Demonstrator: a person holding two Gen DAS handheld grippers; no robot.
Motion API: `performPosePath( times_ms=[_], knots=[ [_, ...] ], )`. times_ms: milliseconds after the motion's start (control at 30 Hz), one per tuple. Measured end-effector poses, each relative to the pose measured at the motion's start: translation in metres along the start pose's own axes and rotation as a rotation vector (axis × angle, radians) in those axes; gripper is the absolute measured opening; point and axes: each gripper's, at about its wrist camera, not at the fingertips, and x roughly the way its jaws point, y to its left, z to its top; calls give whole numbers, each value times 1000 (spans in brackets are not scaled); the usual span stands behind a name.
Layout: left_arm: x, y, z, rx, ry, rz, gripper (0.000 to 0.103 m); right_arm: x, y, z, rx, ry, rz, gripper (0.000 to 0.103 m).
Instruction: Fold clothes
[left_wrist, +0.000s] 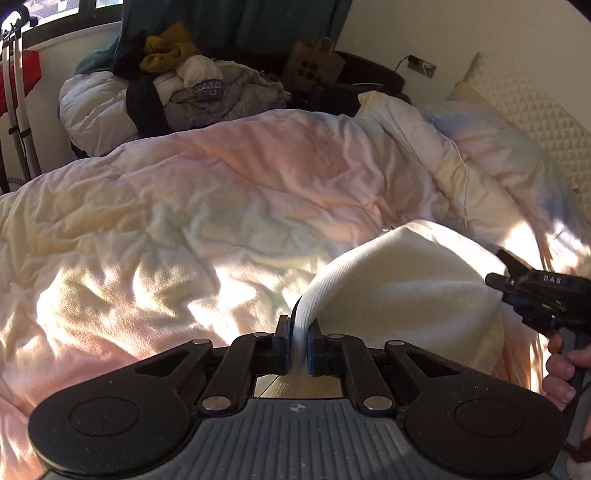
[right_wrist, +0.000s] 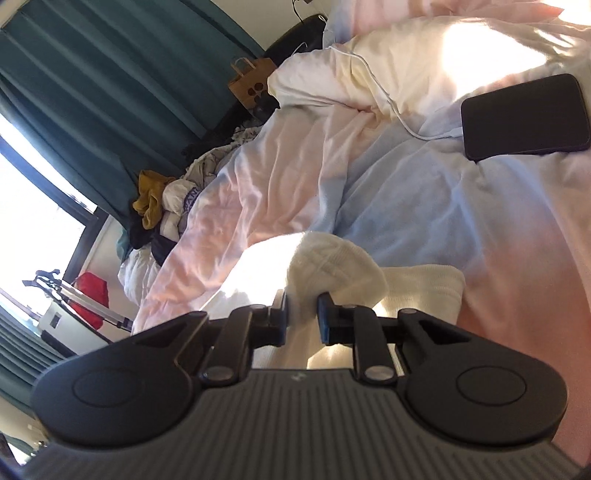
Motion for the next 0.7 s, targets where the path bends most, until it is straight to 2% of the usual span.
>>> performPosePath(
  times_ms=[133,200,267,333,433,500,567,600,700],
  knots=[
    [28,6,-7,-15,51,32,18,20,-8,-2,33,87,-61,22],
    [21,8,-14,-30,27,41,23,22,-15,1,78,100,-44,23],
    [0,5,-23,-17,-22,43,37,19,-18,5,109,96,-16,23],
    [-25,0,-39,10,-64,52,45,19,-22,6,140,111,-6,25],
    [-63,-14,-69,55,-99,75,48,21,-31,9,210,149,13,29],
    [-83,-27,-96,61,-106,59,49,20,-37,13,261,165,30,34],
    [-95,-42,-123,84,-118,34,50,20,-40,13,279,179,24,46],
    [-101,-50,-136,96,-124,22,50,21,-41,13,284,187,18,48],
    [-103,-78,-169,196,-135,70,50,20,-43,14,306,212,7,55]
  ],
)
